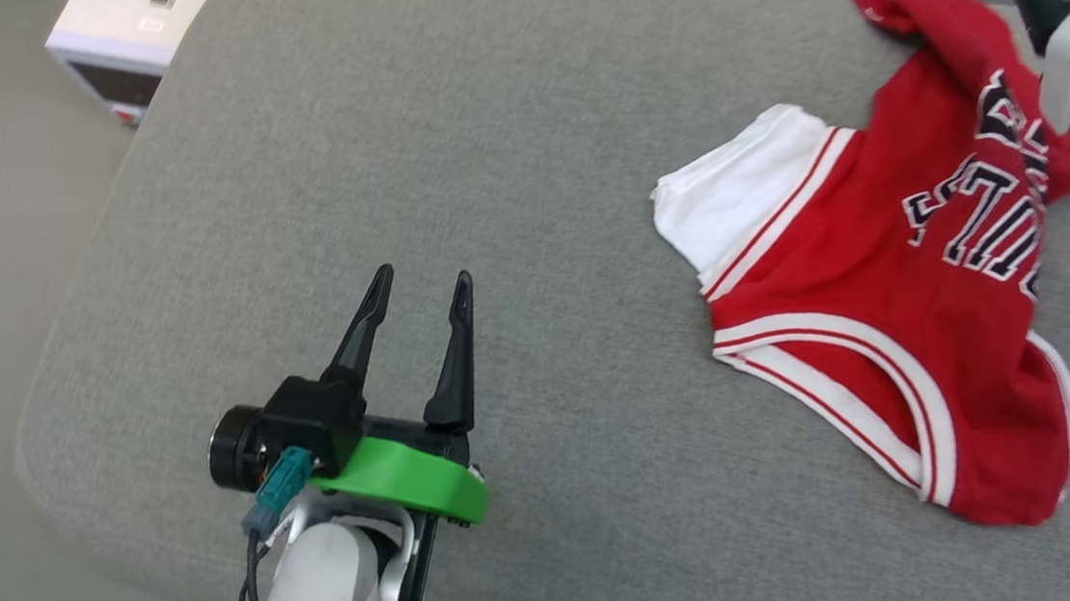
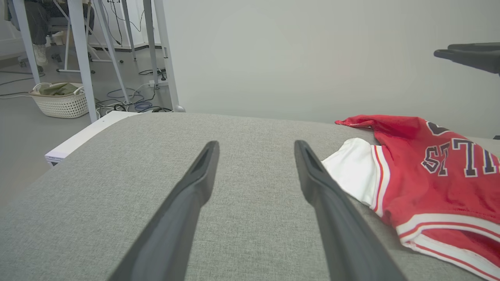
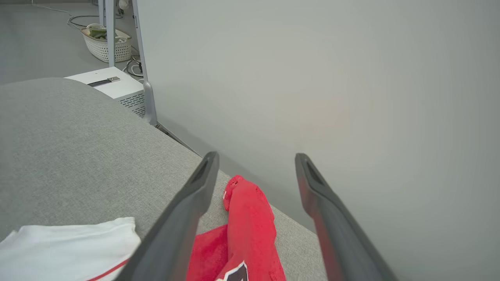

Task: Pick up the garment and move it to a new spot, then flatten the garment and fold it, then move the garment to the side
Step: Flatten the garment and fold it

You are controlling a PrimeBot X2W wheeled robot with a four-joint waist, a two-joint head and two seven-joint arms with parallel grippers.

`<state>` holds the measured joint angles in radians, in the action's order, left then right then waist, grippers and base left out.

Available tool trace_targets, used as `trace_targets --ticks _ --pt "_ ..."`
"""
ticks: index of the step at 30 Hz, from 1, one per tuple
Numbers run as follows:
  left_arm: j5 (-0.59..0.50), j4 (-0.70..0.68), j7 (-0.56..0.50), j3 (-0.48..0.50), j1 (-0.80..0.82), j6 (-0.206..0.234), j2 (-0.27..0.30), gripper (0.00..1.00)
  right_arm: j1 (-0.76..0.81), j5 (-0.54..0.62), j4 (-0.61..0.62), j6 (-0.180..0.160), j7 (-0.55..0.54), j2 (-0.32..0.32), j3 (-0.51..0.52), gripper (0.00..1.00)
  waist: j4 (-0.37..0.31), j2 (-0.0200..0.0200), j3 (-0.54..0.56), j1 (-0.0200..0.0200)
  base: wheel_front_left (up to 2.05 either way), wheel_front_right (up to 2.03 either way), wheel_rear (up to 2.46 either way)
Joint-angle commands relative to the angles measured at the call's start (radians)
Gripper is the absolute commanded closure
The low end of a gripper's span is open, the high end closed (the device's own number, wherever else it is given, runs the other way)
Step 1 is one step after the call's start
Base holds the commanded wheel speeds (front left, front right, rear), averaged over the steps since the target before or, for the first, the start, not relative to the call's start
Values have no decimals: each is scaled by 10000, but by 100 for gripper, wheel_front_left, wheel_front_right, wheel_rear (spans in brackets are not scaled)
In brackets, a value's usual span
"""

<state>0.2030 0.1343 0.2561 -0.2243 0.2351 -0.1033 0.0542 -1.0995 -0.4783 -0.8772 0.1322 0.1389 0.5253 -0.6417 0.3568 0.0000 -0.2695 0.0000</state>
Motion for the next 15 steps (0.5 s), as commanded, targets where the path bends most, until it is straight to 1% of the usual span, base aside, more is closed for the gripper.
trace_targets --ticks 1,5,8,12,15 --pt "-81 -16 57 107 -131 -72 -38 0 434 -216 196 -15 251 -25 132 0 -906 0 925 0 0 0 0" --pt "-45 64 57 316 -374 -135 -33 0 1517 -690 876 -15 789 -27 781 0 -1320 0 1342 0 0 0 0" --pt "-10 183 57 446 -576 -171 10 0 2600 -933 1522 -15 1015 -135 1498 0 -1665 0 1631 0 0 0 0" --pt "68 404 57 468 -812 -212 80 0 4132 -867 2429 -15 1130 -357 2441 0 -2022 0 1936 0 0 0 0" --pt "131 582 57 457 -942 -230 129 0 5273 -541 3116 -15 1157 -553 3200 0 -2223 0 2108 0 0 0 0"
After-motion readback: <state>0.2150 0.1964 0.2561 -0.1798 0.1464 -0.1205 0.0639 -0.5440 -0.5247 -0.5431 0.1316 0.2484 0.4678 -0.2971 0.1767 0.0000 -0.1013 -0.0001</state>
